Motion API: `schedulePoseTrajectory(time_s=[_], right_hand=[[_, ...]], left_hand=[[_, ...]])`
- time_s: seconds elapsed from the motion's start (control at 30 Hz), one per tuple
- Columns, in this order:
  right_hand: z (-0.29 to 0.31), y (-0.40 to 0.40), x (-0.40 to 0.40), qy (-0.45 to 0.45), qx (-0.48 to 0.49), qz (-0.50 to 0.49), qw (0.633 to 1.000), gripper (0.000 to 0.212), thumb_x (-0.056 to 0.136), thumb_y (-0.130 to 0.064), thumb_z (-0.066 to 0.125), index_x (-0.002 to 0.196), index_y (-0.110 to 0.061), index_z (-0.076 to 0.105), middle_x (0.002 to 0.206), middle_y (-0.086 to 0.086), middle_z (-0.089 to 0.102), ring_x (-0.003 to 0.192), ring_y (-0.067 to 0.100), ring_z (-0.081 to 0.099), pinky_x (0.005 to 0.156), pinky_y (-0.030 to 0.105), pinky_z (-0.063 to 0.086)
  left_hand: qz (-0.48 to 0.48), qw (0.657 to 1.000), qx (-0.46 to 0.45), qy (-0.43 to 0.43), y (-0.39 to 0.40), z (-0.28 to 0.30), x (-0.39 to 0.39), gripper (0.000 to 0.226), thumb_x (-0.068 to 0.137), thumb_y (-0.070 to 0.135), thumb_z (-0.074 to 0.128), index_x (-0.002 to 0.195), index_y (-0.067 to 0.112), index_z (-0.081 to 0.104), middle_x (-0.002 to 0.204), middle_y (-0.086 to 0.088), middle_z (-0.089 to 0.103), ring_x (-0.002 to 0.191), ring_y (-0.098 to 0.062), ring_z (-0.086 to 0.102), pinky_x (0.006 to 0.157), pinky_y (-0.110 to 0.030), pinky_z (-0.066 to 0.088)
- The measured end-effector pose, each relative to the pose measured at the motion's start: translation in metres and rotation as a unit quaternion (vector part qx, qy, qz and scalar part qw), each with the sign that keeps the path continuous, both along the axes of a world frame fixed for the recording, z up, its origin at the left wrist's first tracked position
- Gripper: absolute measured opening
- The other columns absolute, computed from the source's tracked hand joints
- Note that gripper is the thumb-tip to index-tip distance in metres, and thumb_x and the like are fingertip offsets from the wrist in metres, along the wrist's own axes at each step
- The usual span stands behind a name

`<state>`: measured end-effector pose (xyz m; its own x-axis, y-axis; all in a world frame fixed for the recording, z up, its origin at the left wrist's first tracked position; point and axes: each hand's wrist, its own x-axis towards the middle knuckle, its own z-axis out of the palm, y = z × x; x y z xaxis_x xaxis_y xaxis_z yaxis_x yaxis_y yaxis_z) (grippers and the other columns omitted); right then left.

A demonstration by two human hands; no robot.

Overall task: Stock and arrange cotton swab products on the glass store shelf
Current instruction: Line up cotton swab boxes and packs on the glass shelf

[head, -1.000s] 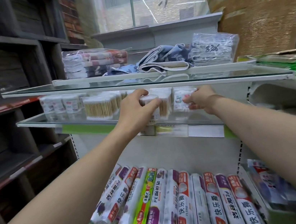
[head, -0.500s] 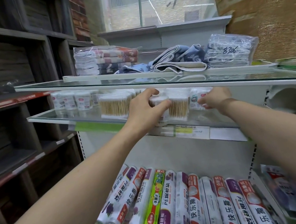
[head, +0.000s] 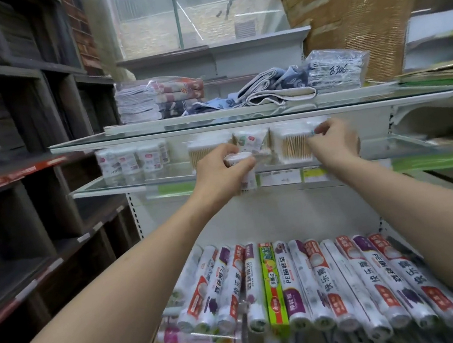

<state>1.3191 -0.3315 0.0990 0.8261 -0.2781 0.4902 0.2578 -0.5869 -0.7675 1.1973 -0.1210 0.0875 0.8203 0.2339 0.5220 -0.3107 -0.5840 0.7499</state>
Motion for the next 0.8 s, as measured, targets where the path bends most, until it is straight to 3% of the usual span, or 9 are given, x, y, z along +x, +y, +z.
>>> schedulePoseTrajectory(time_s=[0.17, 0.33, 0.4, 0.63, 0.8], right_hand=[[-0.005, 0.065, -0.034, -0.017, 0.006, 0.058, 0.998, 0.017, 0.082, -0.028, 0.067, 0.097, -0.022, 0.070, 0.102, 0.003, 0.073, 0.100, 0.027, 0.065, 0.080, 0.028, 0.045], [-0.009, 0.126, -0.046, -0.030, -0.018, 0.141, 0.989, 0.018, 0.080, -0.023, 0.067, 0.097, -0.020, 0.070, 0.098, 0.003, 0.071, 0.096, 0.025, 0.066, 0.086, 0.034, 0.053], [-0.008, 0.149, -0.047, -0.034, -0.022, 0.181, 0.983, 0.016, 0.081, -0.021, 0.067, 0.096, -0.018, 0.069, 0.093, 0.003, 0.070, 0.093, 0.024, 0.065, 0.086, 0.035, 0.053], [-0.005, 0.210, -0.044, -0.057, -0.017, 0.268, 0.962, 0.010, 0.083, -0.021, 0.068, 0.093, -0.019, 0.071, 0.086, -0.002, 0.069, 0.087, 0.018, 0.064, 0.076, 0.026, 0.046], [-0.006, 0.237, -0.044, -0.062, -0.014, 0.299, 0.952, 0.005, 0.085, -0.023, 0.067, 0.090, -0.022, 0.068, 0.084, -0.004, 0.066, 0.085, 0.019, 0.064, 0.073, 0.029, 0.048]], left_hand=[[0.018, 1.000, -0.022, 0.003, 0.041, 0.000, -0.026, 0.035, 0.088, 0.037, 0.072, 0.120, 0.023, 0.065, 0.098, 0.005, 0.064, 0.074, -0.001, 0.063, 0.058, -0.019, 0.049], [0.062, 0.997, -0.031, 0.020, 0.078, -0.001, -0.029, 0.043, 0.085, 0.041, 0.072, 0.125, 0.027, 0.064, 0.112, 0.001, 0.064, 0.096, -0.014, 0.064, 0.078, -0.035, 0.059], [0.089, 0.995, -0.041, 0.017, 0.094, 0.001, -0.030, 0.044, 0.086, 0.040, 0.072, 0.127, 0.026, 0.063, 0.114, 0.000, 0.063, 0.100, -0.018, 0.063, 0.081, -0.034, 0.058], [0.185, 0.979, -0.084, 0.011, 0.140, 0.007, -0.025, 0.041, 0.087, 0.032, 0.071, 0.126, 0.023, 0.064, 0.118, -0.002, 0.062, 0.082, -0.005, 0.059, 0.057, -0.019, 0.049], [0.215, 0.972, -0.097, 0.014, 0.168, 0.005, -0.024, 0.041, 0.090, 0.032, 0.067, 0.129, 0.022, 0.061, 0.121, 0.001, 0.059, 0.099, -0.016, 0.058, 0.059, -0.020, 0.043]])
